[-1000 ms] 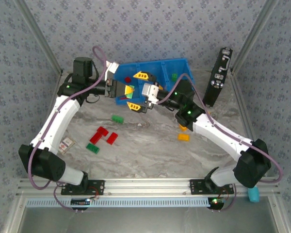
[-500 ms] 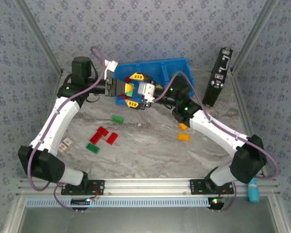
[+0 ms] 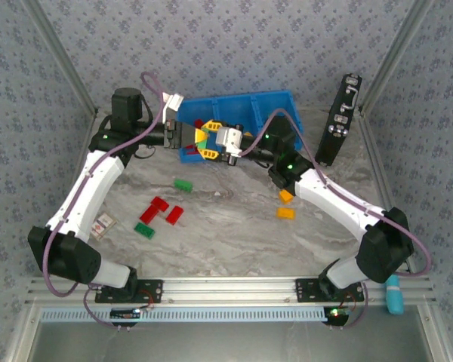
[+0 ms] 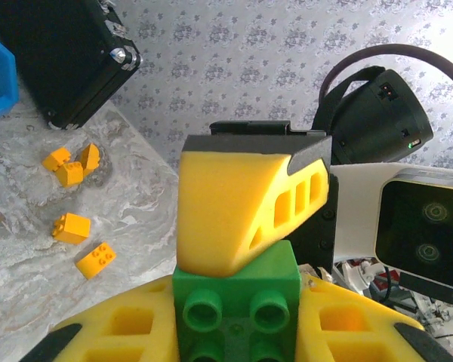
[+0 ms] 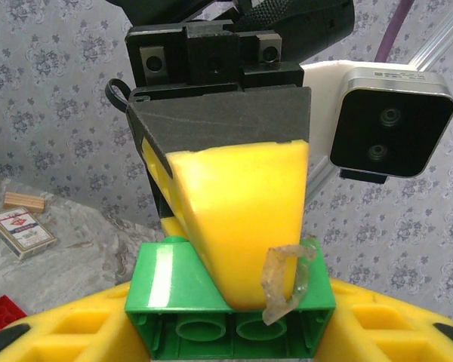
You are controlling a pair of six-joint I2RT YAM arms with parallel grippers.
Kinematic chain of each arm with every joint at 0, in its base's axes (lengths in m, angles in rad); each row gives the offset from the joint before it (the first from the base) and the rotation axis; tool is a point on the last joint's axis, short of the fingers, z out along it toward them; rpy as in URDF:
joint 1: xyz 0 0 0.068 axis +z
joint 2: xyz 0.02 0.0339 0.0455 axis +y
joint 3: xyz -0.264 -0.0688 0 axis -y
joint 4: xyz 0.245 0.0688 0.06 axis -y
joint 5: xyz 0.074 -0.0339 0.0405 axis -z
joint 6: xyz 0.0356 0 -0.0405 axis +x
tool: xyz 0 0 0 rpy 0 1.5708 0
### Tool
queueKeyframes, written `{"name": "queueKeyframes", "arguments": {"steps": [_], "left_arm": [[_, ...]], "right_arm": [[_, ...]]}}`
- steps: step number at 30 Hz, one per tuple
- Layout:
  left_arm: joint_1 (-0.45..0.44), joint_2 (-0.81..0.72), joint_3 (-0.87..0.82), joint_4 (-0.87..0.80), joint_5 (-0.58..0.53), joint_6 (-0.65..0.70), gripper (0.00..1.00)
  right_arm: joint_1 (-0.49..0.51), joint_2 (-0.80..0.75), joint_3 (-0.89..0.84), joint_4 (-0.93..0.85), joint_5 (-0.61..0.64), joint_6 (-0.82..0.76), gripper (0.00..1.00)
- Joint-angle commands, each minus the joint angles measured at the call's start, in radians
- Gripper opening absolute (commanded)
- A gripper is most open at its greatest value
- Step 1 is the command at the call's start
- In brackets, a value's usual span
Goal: Sort the legos into containers by color
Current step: Place the lego in the container.
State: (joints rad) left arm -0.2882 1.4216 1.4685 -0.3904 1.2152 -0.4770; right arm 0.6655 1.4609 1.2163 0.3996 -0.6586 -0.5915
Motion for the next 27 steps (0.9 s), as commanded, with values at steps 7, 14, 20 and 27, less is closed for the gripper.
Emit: {"name": "queueKeyframes", "arguments": {"steps": [7, 14, 20, 27], "left_arm": [[-0.003, 0.010, 0.010, 0.018, -0.023, 0.003, 0.42], [0.009, -0.006, 0.000, 0.015, -0.065, 0.027, 1.00], [0.169, -0.070, -0.051, 0.027, -0.113, -0.017, 1.00], [0.321, -0.208, -0.007, -0.413, -0.653, 0.335, 1.00]], "right_arm": [[-0.009, 0.017, 0.056, 0.014, -0.039, 0.032, 0.41], [-0.038, 0.031, 0.082, -0.004, 0.000, 0.108, 0.36], [-0.092, 0.032, 0.085, -0.081, 0.069, 0.098, 0.36], [-0.313, 0.140, 0.191, -0.324, 0.282, 0.107, 0.37]]}}
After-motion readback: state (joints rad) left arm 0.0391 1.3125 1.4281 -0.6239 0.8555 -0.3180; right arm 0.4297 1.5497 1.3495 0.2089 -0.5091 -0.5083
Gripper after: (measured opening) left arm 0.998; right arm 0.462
